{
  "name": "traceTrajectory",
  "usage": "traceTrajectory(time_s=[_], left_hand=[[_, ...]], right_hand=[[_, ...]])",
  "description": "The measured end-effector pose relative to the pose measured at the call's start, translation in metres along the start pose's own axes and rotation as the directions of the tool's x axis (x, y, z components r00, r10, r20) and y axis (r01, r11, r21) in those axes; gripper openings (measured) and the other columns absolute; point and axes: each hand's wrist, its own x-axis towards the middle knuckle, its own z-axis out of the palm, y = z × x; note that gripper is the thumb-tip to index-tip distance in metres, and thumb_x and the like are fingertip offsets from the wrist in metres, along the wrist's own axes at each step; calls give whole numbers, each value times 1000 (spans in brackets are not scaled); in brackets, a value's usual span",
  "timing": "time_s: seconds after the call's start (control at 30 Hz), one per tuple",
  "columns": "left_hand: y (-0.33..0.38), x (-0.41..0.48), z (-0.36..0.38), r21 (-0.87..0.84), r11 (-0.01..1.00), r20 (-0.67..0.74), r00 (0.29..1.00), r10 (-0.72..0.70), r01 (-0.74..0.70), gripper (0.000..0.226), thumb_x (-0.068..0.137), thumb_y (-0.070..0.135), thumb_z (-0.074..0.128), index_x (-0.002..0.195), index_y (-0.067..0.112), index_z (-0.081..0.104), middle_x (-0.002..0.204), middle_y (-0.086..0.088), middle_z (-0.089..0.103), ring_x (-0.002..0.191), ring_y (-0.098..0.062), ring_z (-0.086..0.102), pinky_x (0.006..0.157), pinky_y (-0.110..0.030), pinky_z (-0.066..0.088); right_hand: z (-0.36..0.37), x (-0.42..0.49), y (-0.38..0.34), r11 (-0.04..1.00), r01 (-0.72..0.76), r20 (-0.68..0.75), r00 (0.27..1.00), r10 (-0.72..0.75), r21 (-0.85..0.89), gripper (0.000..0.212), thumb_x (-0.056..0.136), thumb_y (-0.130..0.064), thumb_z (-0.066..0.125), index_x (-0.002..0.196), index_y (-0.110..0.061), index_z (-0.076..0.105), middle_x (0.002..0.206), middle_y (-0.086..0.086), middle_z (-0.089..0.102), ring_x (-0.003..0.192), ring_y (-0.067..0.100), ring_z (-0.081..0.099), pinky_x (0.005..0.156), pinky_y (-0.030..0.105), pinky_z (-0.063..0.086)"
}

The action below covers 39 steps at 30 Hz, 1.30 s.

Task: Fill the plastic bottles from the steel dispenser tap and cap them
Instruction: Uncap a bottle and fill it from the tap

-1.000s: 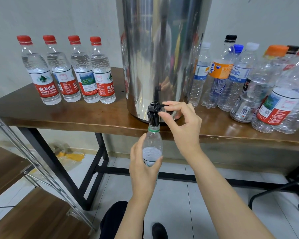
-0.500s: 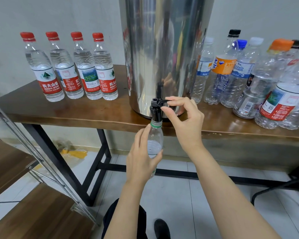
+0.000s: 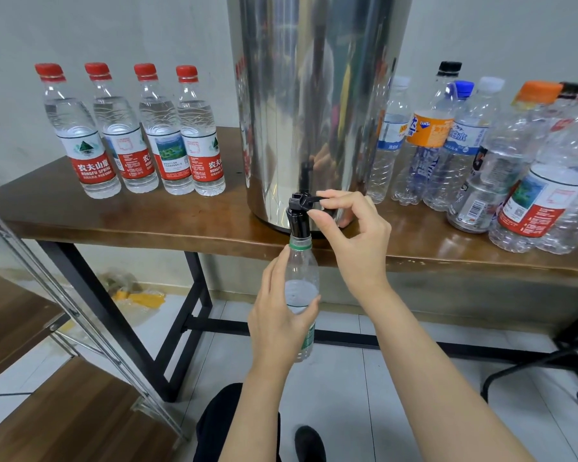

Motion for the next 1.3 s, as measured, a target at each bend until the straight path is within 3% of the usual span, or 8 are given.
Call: traceTrajectory(time_s=[0.13,0.27,0.33,0.47,0.63,0.93,1.1,1.3], left_hand=[[-1,0,-1,30,1000,-15,1000,2,-2,92,78,33,81,150,45,24,146,24,37,124,1,44,71,-19,38],[-3,0,-3,52,999,-16,1000,9,-8,92,78,32,81,149,46,25,145,24,38,125,-2,46,68,-15,37],[-4,0,-3,45,999,-13,1000,7,-7,92,77,31,81,149,46,25,144,23,39,123,0,45,68,-12,37],[-2,-2,-2,15,1000,1,1000,-12,12,91,78,32,81,150,44,27,144,22,40,116,9,41,75,-22,43],[0,-4,-1,-20,999,8,999,-33,33,93,78,33,82,150,46,25,144,23,39,118,13,37,78,-15,39],[0,-2,0,-40,998,15,998,-54,54,93,77,30,82,151,43,27,144,22,40,116,15,36,83,-23,43],[1,-3,1,-53,997,25,998,-62,63,93,77,31,82,151,43,28,145,21,40,118,15,35,82,-16,39],[2,-4,0,-83,994,24,997,-68,70,93,77,31,82,150,47,26,144,25,39,119,14,37,85,-25,42]], right_hand=[[0,0,0,1000,-14,-5,1000,14,13,14,85,-29,74,89,-18,68,107,-10,72,74,25,56,70,40,48],[1,-1,0,1000,-16,-8,1000,16,25,12,85,-28,74,90,-20,66,107,-10,71,73,24,56,70,42,49],[1,0,1,999,-13,-11,1000,14,30,12,85,-28,74,90,-21,66,107,-10,71,71,24,55,70,43,49],[0,0,0,1000,-8,-7,1000,8,22,13,85,-31,73,90,-21,66,108,-11,71,71,25,56,70,45,50],[0,1,-1,1000,-4,-6,1000,4,15,14,85,-33,72,90,-22,65,107,-13,70,73,23,58,69,43,50],[1,1,0,1000,7,-10,1000,-7,29,14,85,-31,73,91,-21,66,107,-11,71,77,24,60,68,40,49],[1,1,-1,999,11,-7,1000,-11,38,13,86,-30,72,91,-21,65,107,-12,70,81,24,62,68,38,49],[1,1,-1,999,8,-2,1000,-8,39,12,85,-30,72,91,-22,65,107,-15,69,76,22,59,68,36,49]])
